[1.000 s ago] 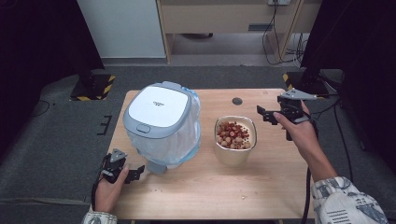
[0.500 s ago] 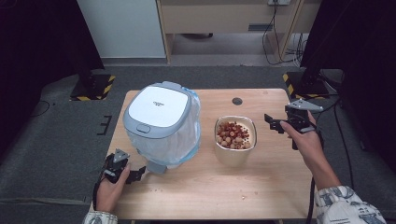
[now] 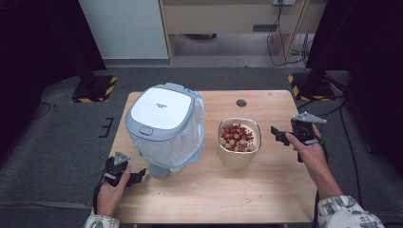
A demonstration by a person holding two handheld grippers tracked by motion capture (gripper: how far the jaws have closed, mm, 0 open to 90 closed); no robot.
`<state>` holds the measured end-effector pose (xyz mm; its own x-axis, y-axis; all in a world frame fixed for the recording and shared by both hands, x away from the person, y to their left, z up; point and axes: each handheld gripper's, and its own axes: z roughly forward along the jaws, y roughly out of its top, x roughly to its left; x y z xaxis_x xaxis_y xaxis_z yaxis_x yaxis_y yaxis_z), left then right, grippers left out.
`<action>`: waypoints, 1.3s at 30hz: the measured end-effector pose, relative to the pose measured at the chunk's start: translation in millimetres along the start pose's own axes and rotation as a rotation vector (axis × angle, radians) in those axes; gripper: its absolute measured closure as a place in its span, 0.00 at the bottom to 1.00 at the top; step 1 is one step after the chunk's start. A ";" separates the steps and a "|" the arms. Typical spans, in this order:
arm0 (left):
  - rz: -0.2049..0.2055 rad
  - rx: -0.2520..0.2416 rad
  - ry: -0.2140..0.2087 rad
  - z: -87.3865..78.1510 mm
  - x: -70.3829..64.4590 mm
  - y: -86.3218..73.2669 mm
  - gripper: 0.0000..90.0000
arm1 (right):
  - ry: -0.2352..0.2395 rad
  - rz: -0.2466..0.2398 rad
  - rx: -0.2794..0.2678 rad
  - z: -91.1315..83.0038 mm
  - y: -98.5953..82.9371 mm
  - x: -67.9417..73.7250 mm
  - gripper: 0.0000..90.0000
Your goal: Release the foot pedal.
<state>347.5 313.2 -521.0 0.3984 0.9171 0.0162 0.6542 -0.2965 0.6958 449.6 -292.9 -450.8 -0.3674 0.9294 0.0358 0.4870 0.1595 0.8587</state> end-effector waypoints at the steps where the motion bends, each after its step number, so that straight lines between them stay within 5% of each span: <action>1: 0.001 0.002 -0.002 0.0 0.4 -0.2 0.06 | -0.007 0.007 0.007 1.0 -2.9 -0.3 0.11; 11: 0.005 0.020 0.022 1.2 2.9 -2.3 0.07 | -0.002 0.032 0.115 15.4 -29.0 -2.7 0.10; 18: 0.005 0.050 0.042 4.8 5.7 -4.4 0.07 | -0.026 0.064 0.132 22.1 -37.2 -5.7 0.10; 26: -0.017 0.035 0.018 9.1 7.7 -5.6 0.05 | -0.065 0.091 0.189 31.0 -54.4 -8.0 0.07; 32: -0.023 0.022 0.006 10.9 7.7 -7.0 0.02 | -0.076 0.085 0.238 38.1 -74.1 -1.6 0.05; 34: -0.018 0.021 0.004 10.9 7.5 -7.1 0.02 | -0.112 0.036 0.239 39.0 -80.6 3.8 0.03; 39: -0.014 0.019 0.002 11.8 7.2 -6.9 0.01 | -0.138 0.058 0.239 33.5 -84.1 8.9 0.03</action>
<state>353.5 318.6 -534.2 0.3880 0.9216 0.0085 0.6714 -0.2890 0.6824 431.9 -286.8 -539.8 -0.2300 0.9732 -0.0027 0.6834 0.1635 0.7115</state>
